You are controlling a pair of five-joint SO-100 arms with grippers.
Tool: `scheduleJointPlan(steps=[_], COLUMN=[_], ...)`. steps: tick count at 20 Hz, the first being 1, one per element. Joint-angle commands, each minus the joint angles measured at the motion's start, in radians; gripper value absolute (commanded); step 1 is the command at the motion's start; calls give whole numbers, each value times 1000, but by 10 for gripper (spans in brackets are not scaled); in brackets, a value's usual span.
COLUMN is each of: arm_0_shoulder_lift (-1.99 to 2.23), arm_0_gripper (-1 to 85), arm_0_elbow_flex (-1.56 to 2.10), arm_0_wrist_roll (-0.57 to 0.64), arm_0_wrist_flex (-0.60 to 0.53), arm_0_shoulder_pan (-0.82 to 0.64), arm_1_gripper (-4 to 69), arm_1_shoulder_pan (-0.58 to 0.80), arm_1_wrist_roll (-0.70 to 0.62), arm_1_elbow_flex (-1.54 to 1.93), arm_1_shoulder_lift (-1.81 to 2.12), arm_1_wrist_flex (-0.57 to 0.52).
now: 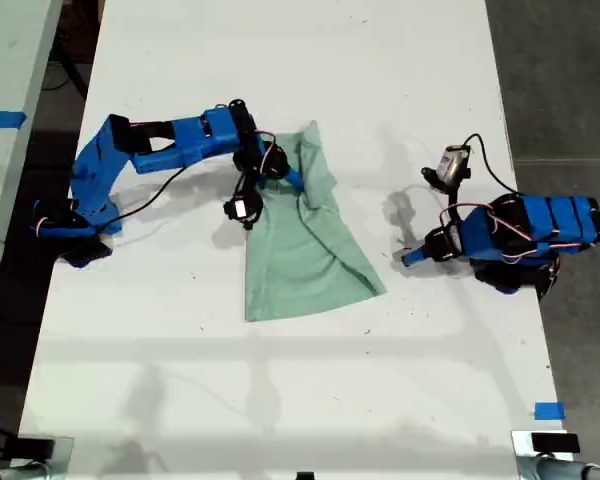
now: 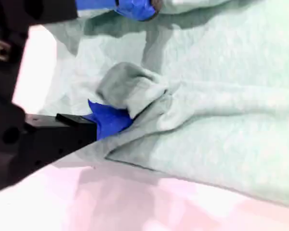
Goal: Fold t shirt
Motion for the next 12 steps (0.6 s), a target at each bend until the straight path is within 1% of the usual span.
scheduleJointPlan(steps=[1,2,5,7,8,9,12], arm_0_shoulder_lift=[328,428,825,1062,1170,1276,1588], arm_0_gripper=[306,297,278,267,259,253,187], arm_0_elbow_flex=[-55,-51,187,410,537,681,1141], arm_0_wrist_roll=[-57,-89,-189,-299,-377,-457,-686], arm_0_wrist_flex=[94,150,155,155,153,126,-49], arm_0_shoulder_pan=[44,44,60,92,124,176,382], arm_1_gripper=[47,48,48,48,48,48,49], arm_1_shoulder_pan=[-3,-3,-3,-3,-3,-3,-2], arm_1_wrist_roll=[-14,-14,-12,-12,-12,-12,-12], arm_1_elbow_flex=[60,60,60,60,60,60,60], arm_1_shoulder_lift=[8,8,8,8,8,8,8], arm_1_wrist_flex=[-21,-21,-21,-21,-21,-21,-21])
